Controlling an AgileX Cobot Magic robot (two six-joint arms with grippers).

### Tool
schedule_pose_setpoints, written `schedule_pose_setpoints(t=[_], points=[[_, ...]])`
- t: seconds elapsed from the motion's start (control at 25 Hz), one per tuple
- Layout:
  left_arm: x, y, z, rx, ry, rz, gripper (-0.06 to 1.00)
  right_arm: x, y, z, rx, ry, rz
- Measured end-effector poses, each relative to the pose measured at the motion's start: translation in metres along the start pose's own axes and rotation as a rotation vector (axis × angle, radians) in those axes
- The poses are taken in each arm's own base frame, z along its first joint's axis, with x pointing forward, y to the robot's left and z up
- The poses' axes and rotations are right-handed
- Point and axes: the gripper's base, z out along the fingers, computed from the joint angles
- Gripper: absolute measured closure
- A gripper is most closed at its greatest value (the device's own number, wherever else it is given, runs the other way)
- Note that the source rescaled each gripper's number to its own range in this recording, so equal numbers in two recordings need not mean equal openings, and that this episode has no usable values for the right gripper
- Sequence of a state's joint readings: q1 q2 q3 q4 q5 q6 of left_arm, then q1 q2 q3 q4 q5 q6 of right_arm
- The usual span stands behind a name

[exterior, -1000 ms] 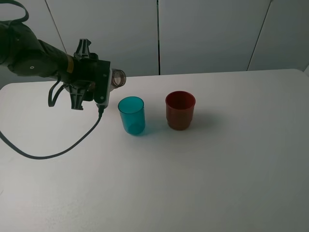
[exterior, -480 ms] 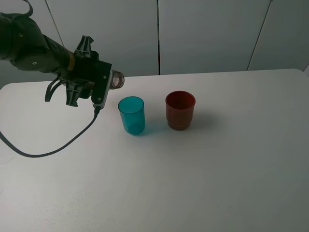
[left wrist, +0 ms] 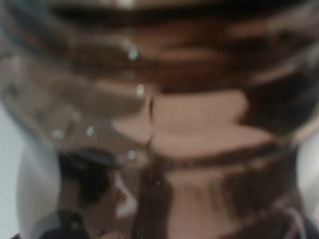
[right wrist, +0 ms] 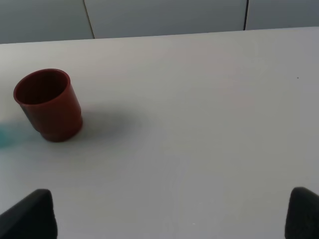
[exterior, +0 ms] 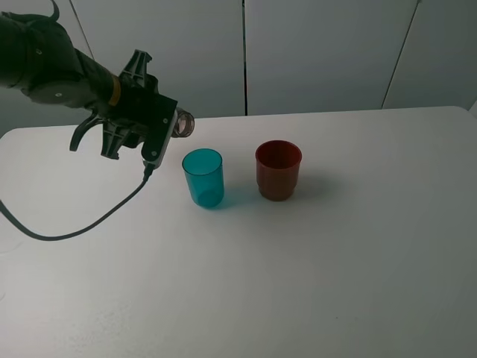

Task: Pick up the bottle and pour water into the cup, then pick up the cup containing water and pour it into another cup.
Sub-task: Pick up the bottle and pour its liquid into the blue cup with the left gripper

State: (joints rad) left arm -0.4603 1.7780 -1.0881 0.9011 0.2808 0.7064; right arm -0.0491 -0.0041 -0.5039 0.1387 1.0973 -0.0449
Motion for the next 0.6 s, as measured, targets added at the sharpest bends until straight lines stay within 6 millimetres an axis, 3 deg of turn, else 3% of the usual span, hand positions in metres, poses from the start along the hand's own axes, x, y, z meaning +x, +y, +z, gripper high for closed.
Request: schedule_pose_setpoints(t=[0.6], points=[[-0.0037, 0.008, 0.0068, 0.012, 0.054, 0.065, 0.94, 0.0, 0.0, 0.0, 0.0, 0.0, 0.0]])
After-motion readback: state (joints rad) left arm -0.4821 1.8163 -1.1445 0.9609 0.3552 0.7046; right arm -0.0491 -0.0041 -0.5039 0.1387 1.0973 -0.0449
